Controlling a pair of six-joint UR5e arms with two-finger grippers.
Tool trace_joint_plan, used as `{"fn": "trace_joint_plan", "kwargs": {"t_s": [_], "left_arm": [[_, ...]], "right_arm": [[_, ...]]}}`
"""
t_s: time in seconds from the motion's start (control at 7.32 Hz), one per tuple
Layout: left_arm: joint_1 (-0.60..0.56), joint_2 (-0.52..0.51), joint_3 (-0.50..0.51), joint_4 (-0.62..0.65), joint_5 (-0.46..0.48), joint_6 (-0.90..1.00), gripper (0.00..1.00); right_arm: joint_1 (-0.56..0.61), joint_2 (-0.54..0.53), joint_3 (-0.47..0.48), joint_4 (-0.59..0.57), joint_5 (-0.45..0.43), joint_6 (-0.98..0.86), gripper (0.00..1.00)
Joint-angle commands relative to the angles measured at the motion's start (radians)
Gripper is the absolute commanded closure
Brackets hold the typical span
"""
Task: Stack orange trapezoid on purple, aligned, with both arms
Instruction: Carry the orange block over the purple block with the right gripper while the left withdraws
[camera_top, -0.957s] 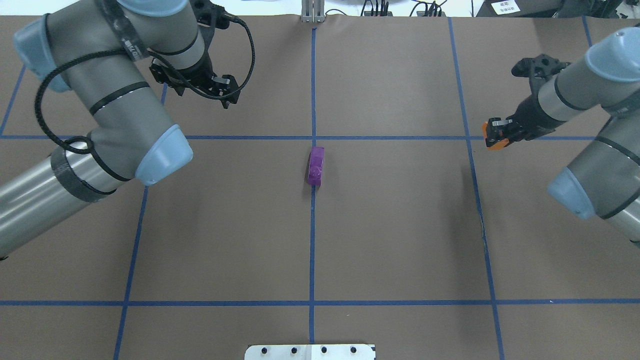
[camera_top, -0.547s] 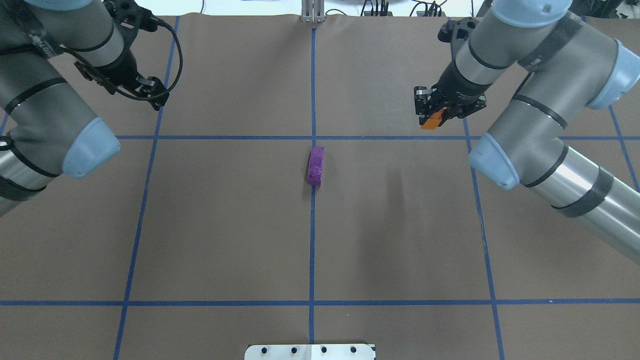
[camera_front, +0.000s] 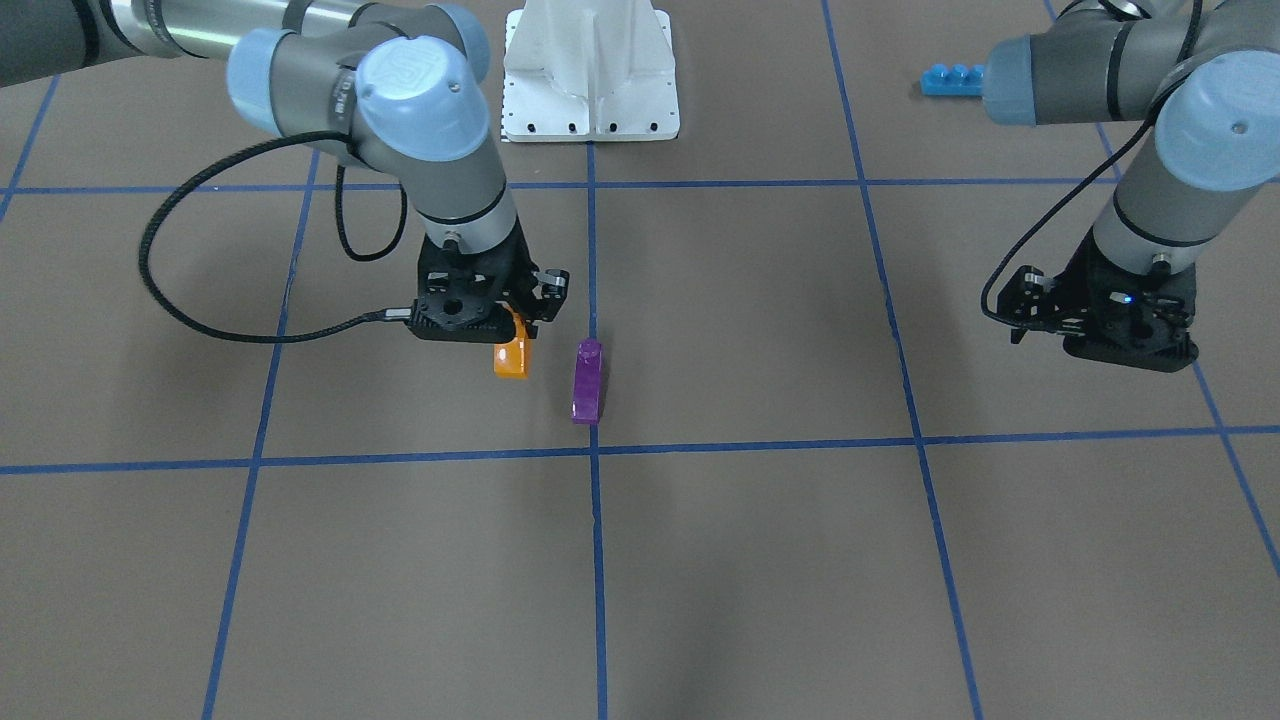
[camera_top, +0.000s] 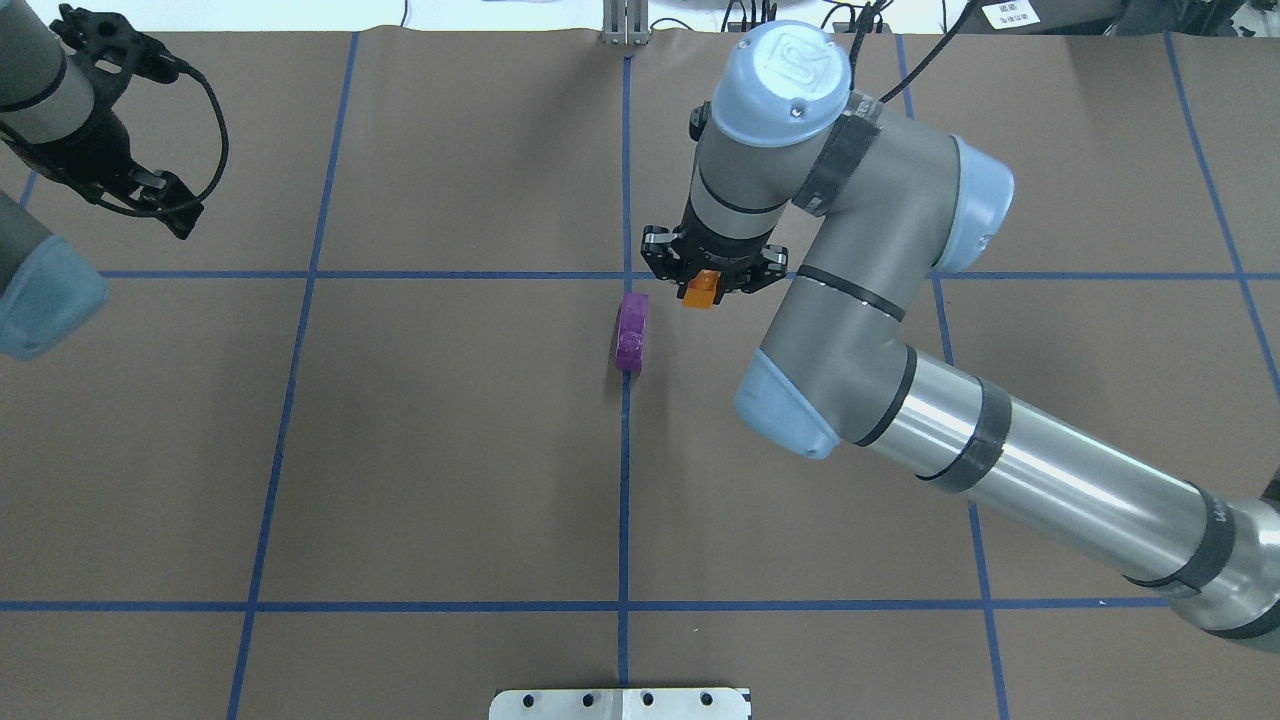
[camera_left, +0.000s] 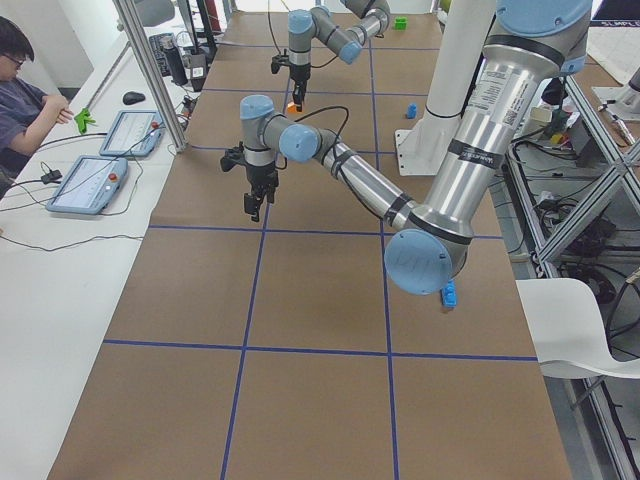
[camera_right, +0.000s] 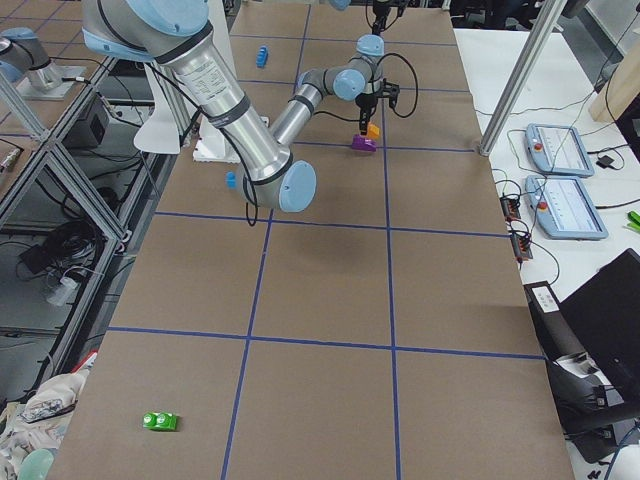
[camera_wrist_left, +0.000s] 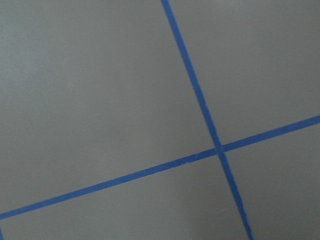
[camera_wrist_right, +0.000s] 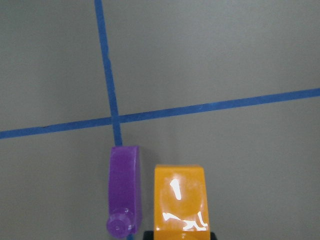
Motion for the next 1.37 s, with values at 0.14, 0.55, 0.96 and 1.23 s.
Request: {"fn": "trace_joint_plan", "kwargs": {"t_s": [0.14,0.55,0.96,1.23], "left_arm": [[-0.006,0.045,-0.031,0.000,-0.002,0.010,0.00],[-0.004,0.046,-0.030,-0.002,0.000,0.010,0.00],[-0.003,0.045,-0.027,-0.003,-0.002,0.010,0.00],[-0.001,0.045,-0.027,-0.003,-0.002,0.010,0.00]], "right_arm": [[-0.076,0.064,-0.094,0.007,-0.101,0.030,1.00],[-0.077,0.114,-0.167,0.013,-0.105,0.070,1.00],[-0.078,0.144,-0.226,0.013,-0.105,0.072,1.00],[-0.087,0.136,-0.230,0.013,-0.105,0.068,1.00]]}}
